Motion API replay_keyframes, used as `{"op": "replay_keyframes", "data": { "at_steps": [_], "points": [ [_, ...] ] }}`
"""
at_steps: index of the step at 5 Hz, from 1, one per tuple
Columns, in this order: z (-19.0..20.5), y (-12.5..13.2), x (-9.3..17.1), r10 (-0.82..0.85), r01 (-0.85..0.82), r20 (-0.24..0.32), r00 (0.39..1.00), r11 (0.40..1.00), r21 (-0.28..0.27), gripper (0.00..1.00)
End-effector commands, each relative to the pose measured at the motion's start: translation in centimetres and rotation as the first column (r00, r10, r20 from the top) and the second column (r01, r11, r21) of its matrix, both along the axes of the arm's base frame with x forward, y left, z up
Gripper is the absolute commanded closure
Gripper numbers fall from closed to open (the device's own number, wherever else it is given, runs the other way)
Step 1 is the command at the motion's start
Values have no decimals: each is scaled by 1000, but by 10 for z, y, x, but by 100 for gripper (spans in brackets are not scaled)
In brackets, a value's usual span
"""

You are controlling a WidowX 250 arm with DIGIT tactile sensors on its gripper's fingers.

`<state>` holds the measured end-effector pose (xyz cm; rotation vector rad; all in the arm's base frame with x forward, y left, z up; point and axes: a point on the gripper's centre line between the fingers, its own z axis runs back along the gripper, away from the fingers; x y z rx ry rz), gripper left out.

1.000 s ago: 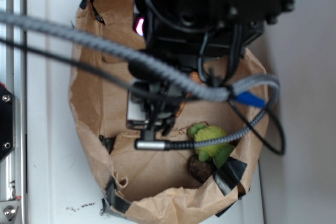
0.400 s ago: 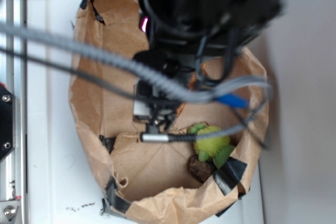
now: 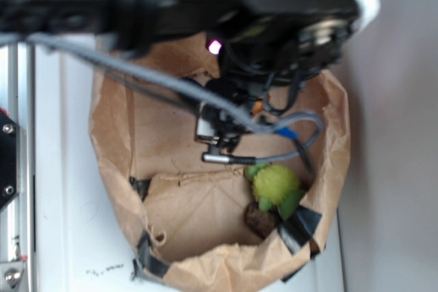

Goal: Grab the green animal.

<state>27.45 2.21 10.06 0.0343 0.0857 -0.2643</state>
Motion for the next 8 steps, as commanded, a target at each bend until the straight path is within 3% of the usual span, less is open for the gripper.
{"op": "replay_keyframes", "data": {
  "at_steps": [1,2,4,5,6,8],
  "points": [
    [2,-55,-2,-96,127,310,946,988,-82,0],
    [9,-70,26,-46,83,331,943,992,-99,0],
    [9,-70,26,-46,83,331,943,992,-99,0],
    [8,-54,-6,-145,234,394,907,954,-188,0],
    [5,-56,-11,-155,281,502,851,941,-187,0],
    [-6,-80,39,-79,154,463,883,980,-127,0]
  ]
}}
